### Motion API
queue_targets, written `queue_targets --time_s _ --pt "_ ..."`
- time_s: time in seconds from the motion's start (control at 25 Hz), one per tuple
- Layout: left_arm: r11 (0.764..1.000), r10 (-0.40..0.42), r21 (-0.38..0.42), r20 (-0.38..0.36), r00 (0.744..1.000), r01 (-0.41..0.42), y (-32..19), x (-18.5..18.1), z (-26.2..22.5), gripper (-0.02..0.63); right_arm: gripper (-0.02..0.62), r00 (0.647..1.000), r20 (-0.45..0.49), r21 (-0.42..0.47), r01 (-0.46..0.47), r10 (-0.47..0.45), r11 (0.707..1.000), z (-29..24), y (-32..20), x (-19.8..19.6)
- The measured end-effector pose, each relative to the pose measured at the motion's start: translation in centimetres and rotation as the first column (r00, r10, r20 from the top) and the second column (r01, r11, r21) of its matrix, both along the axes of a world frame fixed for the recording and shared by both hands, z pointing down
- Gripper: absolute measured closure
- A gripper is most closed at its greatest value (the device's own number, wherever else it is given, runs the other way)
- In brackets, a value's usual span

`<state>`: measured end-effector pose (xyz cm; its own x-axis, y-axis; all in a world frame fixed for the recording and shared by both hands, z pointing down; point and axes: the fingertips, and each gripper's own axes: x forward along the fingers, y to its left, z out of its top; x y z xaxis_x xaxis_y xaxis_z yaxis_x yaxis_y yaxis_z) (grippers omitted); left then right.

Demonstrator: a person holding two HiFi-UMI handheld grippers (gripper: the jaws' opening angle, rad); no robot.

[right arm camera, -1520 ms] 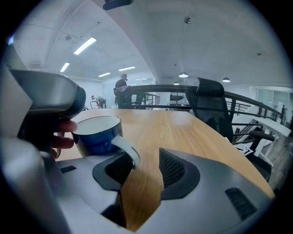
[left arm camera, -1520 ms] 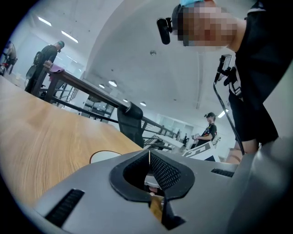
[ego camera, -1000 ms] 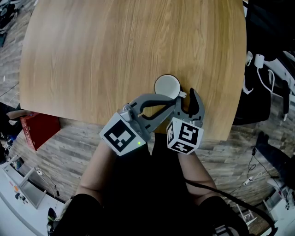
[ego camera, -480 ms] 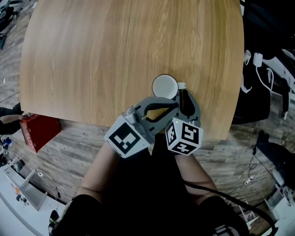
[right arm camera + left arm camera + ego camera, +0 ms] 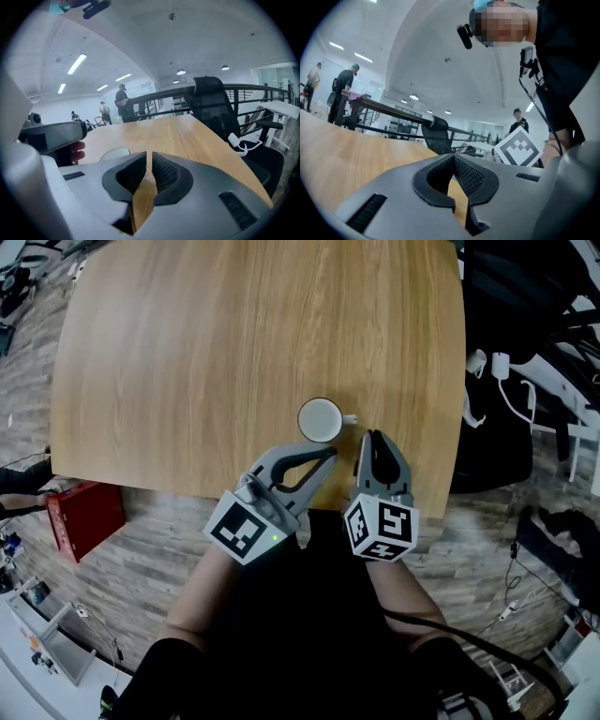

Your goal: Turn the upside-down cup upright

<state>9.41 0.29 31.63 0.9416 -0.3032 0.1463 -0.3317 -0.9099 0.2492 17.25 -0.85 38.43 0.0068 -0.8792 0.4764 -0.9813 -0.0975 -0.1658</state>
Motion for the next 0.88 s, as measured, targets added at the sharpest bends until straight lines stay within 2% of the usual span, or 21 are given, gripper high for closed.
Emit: queue_targets --time_s 0.28,0.48,0.6,0.72,0.88 --pt "0.99 -0.136 0.036 -0.034 0.99 0.137 0.5 -1.2 -5.1 0.6 0.58 0.991 -0.034 0.124 0.136 -0.133 0.983 -8.2 1.0 -2.4" --pt "0.959 -0.276 0.048 -0.075 0.958 0.28 0.3 -2.8 -9.3 0.6 0.581 0.971 -0.085 0.217 0.236 -0.222 0.947 -14.0 1.9 -4.6" --pt "0.938 -0.338 0.059 -0.063 0.939 0.342 0.9 -3.8 -10.8 0.6 0.581 0.959 -0.115 0.233 0.281 -0.26 0.931 -16.3 2.8 -5.9" --pt "0.924 -0.373 0.08 -0.032 0.927 0.374 1.4 -4.6 -11.7 0.6 0.581 0.948 -0.132 0.236 0.312 -0.288 0.92 -17.6 3.8 -7.1" --pt "0.922 -0.373 0.106 -0.026 0.928 0.373 1.4 -4.8 -13.0 0.6 0.582 0.947 -0.135 0.241 0.318 -0.292 0.917 -18.5 4.3 -7.0"
